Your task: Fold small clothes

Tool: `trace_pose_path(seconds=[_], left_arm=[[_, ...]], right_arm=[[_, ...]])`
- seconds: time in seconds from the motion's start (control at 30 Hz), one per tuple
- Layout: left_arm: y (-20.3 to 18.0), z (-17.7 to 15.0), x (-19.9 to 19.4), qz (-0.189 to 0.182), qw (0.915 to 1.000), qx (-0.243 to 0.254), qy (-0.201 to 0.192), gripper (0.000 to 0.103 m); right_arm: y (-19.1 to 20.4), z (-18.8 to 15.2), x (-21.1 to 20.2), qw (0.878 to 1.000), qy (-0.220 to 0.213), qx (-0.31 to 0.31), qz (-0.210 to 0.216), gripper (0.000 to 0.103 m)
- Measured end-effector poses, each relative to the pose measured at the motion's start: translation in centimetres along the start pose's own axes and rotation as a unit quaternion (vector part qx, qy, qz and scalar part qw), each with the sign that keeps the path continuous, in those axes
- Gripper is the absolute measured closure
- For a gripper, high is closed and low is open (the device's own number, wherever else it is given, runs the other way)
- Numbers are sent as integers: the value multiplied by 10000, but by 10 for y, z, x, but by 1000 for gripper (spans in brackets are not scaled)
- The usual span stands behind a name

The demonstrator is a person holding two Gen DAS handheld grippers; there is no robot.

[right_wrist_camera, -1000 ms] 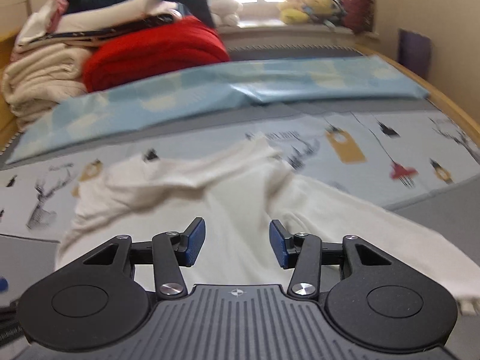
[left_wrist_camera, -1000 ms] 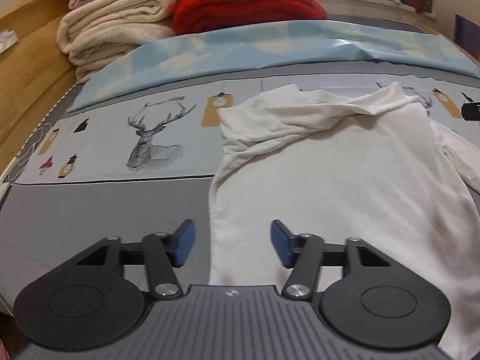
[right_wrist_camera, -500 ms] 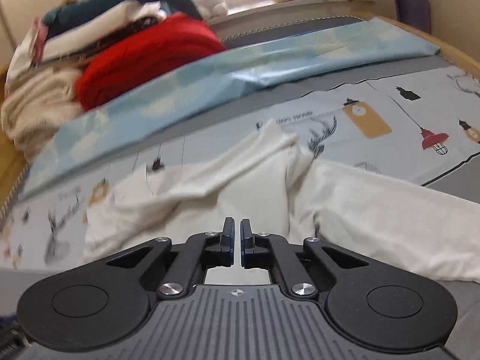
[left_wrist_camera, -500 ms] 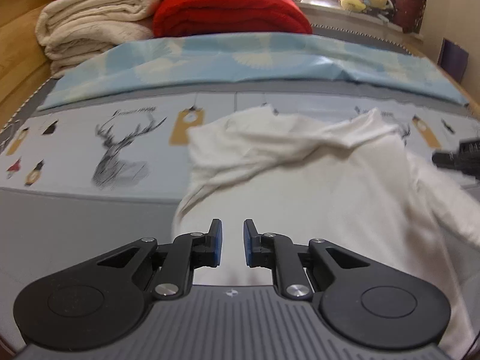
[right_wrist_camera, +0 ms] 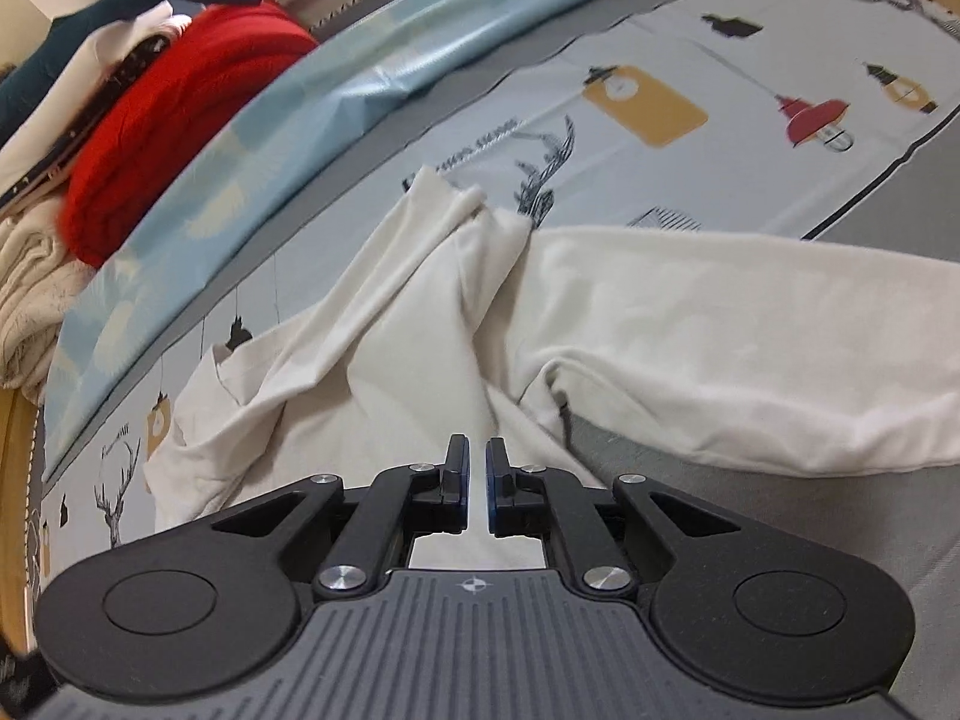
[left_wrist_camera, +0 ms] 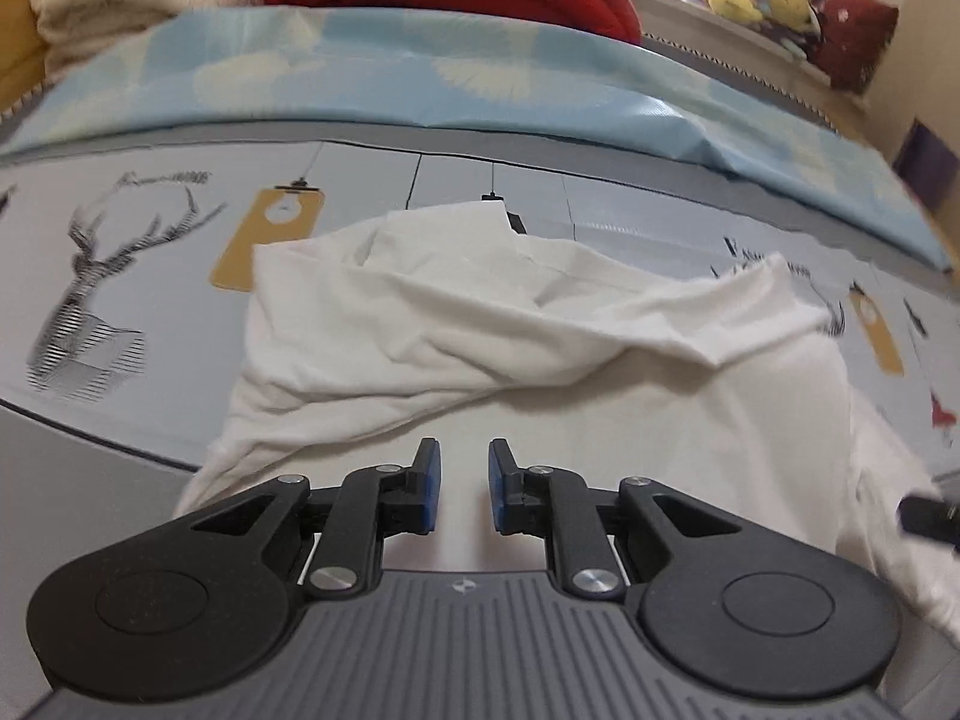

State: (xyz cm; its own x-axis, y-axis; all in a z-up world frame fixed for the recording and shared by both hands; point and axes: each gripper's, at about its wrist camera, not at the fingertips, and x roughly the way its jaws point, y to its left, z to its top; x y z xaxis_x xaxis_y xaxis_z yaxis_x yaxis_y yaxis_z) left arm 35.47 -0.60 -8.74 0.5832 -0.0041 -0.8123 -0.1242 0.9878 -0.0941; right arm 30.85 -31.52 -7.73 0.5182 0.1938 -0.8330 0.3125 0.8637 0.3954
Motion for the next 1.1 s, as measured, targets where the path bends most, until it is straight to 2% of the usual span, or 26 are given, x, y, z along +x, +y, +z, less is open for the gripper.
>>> trace_pose_path(seconds=[0.1,0.2,0.27,0.33,0.43,0.53,0.67,0.7,0.73,0.77,0.8,0.87,0.9,1.0,1.1], left_arm=[[0,3,16,-22,10000,52,-20,82],[-3,4,32,-108,9999,120,3,72],[-7,3,42,-89,9997,212,1,53],[-13,5,48,22,9995,313,-95,45],[-19,9,57,0,9989,425,-175,38],[-26,15,64,-60,9988,451,-159,24],[-29,30,69,-69,9996,266,-77,23],[-27,34,69,-65,9997,217,-69,24],[-24,38,67,-23,9998,168,-86,39],[-19,41,65,45,9999,99,-90,61],[-11,45,63,30,10000,0,-71,69],[11,56,50,-256,9987,-421,-126,98],[22,62,43,-262,9979,-556,-195,101],[61,79,15,67,9962,-712,-505,101],[128,87,-8,400,9883,-1321,-644,101]], right_arm=[[9,-1,12,9999,163,-27,42,96],[19,-8,26,9990,419,-103,119,96],[24,-12,35,9982,578,-122,119,96],[27,-18,44,9971,744,-143,76,96],[30,-26,57,9958,898,-139,-70,96],[33,-33,68,9944,980,-248,-306,96],[37,-39,76,9928,989,-428,-523,96],[40,-39,76,9925,973,-489,-552,96],[42,-40,76,9922,956,-554,-582,96],[44,-40,76,9918,946,-609,-609,96],[46,-41,77,9913,942,-671,-636,96],[49,-42,77,9901,934,-794,-685,97],[51,-43,77,9893,925,-880,-707,97],[55,-43,77,9870,904,-1091,-759,97],[58,-45,76,9849,894,-1258,-785,97]])
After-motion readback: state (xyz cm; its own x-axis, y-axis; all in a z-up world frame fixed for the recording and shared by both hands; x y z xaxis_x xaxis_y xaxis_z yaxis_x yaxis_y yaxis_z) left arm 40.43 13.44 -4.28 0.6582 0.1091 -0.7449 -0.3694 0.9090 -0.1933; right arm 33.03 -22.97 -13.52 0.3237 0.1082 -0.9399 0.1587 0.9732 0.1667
